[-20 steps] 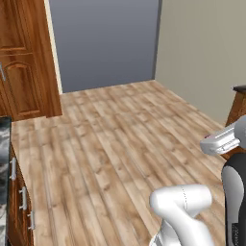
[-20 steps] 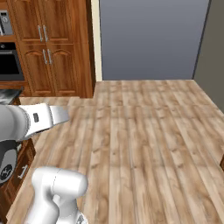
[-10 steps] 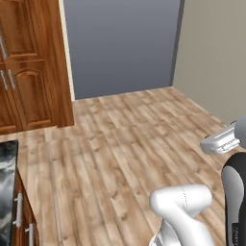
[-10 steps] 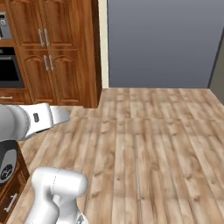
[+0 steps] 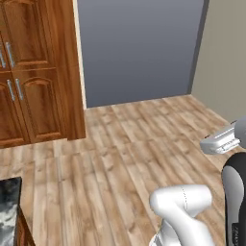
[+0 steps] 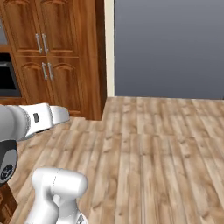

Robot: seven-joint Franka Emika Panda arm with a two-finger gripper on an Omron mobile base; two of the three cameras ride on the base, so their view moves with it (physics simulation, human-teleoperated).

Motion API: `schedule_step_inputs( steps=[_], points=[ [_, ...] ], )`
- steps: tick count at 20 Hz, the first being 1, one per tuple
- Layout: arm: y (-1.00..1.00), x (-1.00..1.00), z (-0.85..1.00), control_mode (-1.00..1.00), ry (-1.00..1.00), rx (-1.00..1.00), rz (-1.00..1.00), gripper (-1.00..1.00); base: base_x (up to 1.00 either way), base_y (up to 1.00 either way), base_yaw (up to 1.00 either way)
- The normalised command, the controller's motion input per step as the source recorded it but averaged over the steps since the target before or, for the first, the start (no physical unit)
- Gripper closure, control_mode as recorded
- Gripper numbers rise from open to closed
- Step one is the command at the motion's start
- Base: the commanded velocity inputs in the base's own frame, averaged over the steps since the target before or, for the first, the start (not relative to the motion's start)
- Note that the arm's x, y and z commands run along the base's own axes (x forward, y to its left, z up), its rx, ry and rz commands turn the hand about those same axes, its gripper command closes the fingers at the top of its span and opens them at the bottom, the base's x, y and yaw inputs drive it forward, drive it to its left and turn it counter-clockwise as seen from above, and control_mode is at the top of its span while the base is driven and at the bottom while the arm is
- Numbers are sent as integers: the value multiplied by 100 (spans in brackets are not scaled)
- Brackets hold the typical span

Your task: Pick the egg and butter from the fridge and place them by the bowl for mixing.

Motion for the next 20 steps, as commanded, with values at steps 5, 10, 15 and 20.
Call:
schedule_step_inputs(
  steps=[5, 10, 15, 20],
  points=[
    [0, 0, 0, 100, 0, 0, 0, -100, 100, 14, 13],
    [0, 0, 0, 100, 0, 0, 0, -100, 100, 5, 17],
    [0, 0, 0, 100, 0, 0, 0, -100, 100, 0, 30],
    [0, 0, 0, 100, 0, 0, 0, -100, 100, -5, 52]
  ],
)
